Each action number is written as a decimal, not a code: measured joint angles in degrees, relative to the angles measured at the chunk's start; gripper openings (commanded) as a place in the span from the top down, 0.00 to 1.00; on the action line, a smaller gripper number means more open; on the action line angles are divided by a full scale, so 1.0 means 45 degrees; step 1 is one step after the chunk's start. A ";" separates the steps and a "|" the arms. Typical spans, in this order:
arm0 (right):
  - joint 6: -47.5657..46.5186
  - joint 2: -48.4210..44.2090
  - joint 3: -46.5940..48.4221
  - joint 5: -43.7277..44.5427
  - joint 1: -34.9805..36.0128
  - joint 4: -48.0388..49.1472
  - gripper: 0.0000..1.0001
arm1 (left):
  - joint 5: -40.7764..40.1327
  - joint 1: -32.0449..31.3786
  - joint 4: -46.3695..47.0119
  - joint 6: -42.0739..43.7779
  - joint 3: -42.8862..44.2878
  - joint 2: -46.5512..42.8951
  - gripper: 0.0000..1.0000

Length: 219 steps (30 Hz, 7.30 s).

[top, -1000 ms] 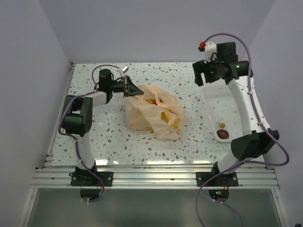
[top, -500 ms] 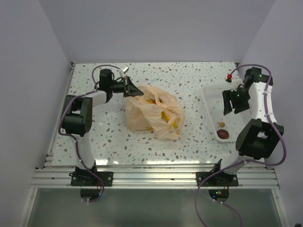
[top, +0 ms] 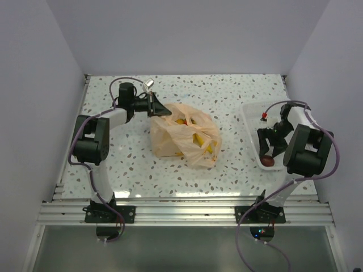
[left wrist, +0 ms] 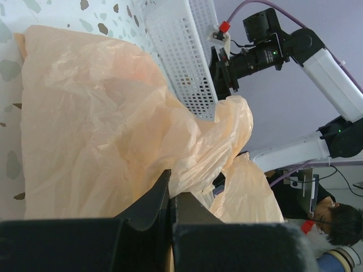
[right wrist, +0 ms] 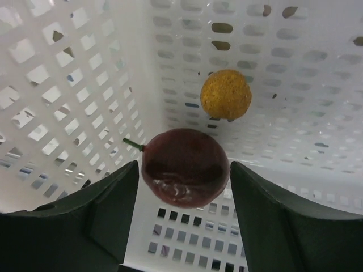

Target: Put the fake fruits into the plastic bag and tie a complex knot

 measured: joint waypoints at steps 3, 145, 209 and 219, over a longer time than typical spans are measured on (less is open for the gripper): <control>-0.0024 0.0665 0.0005 0.0019 0.0000 0.0019 0.29 | 0.0000 0.0000 -0.0005 0.0000 -0.0039 0.0000 1.00; 0.4949 -0.0670 0.5197 -0.1598 1.0778 0.4716 1.00 | -0.0631 0.0325 -0.3254 0.3453 0.3740 -0.0602 0.25; 0.9777 -0.1302 0.3997 -0.8801 0.6572 0.6844 1.00 | -1.3197 -0.8660 -0.9267 2.2892 0.1156 -0.6844 1.00; 1.0700 -0.2652 0.4007 -1.0234 0.5464 0.8048 1.00 | -1.0681 -0.4483 -0.7713 1.6718 0.1185 -1.0093 1.00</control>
